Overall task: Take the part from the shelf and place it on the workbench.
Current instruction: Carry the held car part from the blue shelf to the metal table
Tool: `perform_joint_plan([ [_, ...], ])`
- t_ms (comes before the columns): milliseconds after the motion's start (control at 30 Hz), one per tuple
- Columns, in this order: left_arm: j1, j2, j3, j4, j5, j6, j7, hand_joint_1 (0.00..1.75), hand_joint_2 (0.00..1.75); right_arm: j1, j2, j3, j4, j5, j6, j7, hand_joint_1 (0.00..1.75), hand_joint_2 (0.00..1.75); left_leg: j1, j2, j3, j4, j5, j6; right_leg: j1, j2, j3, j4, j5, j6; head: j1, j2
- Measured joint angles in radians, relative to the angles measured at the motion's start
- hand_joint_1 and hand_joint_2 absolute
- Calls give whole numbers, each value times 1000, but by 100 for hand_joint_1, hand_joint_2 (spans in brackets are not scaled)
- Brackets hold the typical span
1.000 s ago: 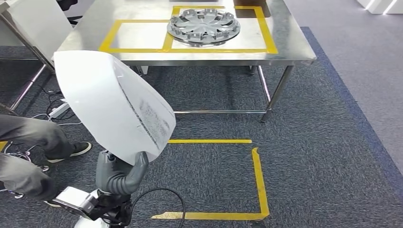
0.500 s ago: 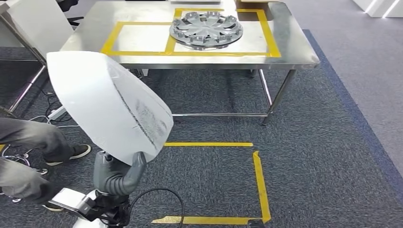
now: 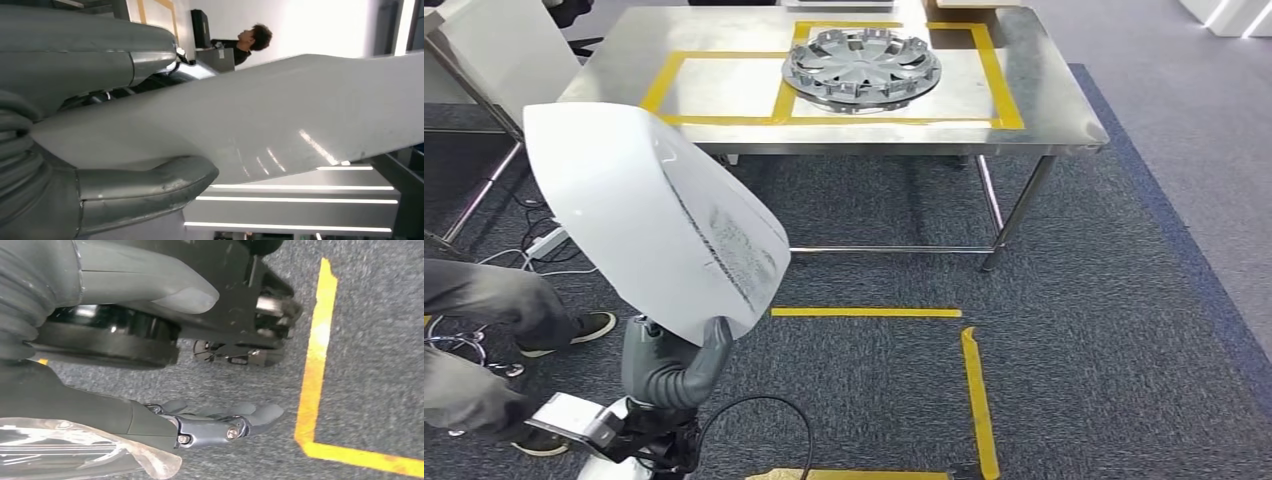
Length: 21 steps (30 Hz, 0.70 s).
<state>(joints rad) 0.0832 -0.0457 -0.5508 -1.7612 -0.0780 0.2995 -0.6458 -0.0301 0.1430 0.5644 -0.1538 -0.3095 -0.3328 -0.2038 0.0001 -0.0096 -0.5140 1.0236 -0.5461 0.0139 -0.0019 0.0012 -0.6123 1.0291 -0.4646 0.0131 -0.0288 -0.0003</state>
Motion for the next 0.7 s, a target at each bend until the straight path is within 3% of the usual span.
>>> perform_joint_plan([
  [100,-3,-1,0,-1,-1,2,0,175,175,1,2,0,0,6,-1,-1,0,175,1,2,-8,37,-24,-14,-6,0,20,-16,-6,-13,-5,0],
  [200,-1,0,0,-1,-2,6,0,175,175,0,2,2,0,14,-2,-4,0,175,3,2,-98,194,-78,-22,-5,-1,37,-18,-21,-22,-7,0],
  [233,1,1,0,-1,-2,7,0,175,175,1,2,2,0,15,-3,-4,0,175,4,2,-137,252,-90,-25,-4,-1,45,-18,-28,-22,-6,0],
  [267,3,2,0,-1,-2,8,0,175,175,1,2,2,0,15,-4,-4,0,175,5,2,-163,281,-84,-26,-4,-1,54,-18,-35,-22,-6,0],
  [300,4,3,0,-1,-2,9,0,175,175,2,2,2,0,14,-4,-4,0,175,6,2,-173,275,-58,-27,-4,0,65,-18,-43,-21,-7,0],
  [333,5,3,0,-1,-3,10,0,175,175,3,3,2,0,14,-5,-4,0,175,7,3,-164,229,-12,-26,-4,1,78,-18,-52,-19,-7,0],
  [400,5,3,0,-1,-3,12,0,175,175,2,3,2,0,14,-5,-4,0,175,6,5,-124,107,70,-21,-3,3,96,-18,-71,-11,-6,0],
  [433,5,3,0,-1,-3,13,1,175,175,1,3,2,0,12,-5,-4,0,175,5,6,-106,60,85,-16,-2,3,100,-19,-79,-5,-7,0],
  [600,8,1,1,-6,-4,20,1,175,175,-1,5,0,0,-16,-4,-5,0,175,1,3,-67,8,61,20,-3,-2,112,-5,-95,28,-2,0],
  [633,8,1,2,-7,-4,21,1,175,175,-2,6,0,0,-22,-4,-6,0,175,3,3,-57,6,58,27,-3,-2,92,30,-109,31,0,0],
  [700,8,0,3,-8,-4,19,2,175,175,-3,6,-2,0,-30,-2,-8,0,175,2,7,-42,5,44,34,-4,-2,11,153,-148,36,6,0],
])
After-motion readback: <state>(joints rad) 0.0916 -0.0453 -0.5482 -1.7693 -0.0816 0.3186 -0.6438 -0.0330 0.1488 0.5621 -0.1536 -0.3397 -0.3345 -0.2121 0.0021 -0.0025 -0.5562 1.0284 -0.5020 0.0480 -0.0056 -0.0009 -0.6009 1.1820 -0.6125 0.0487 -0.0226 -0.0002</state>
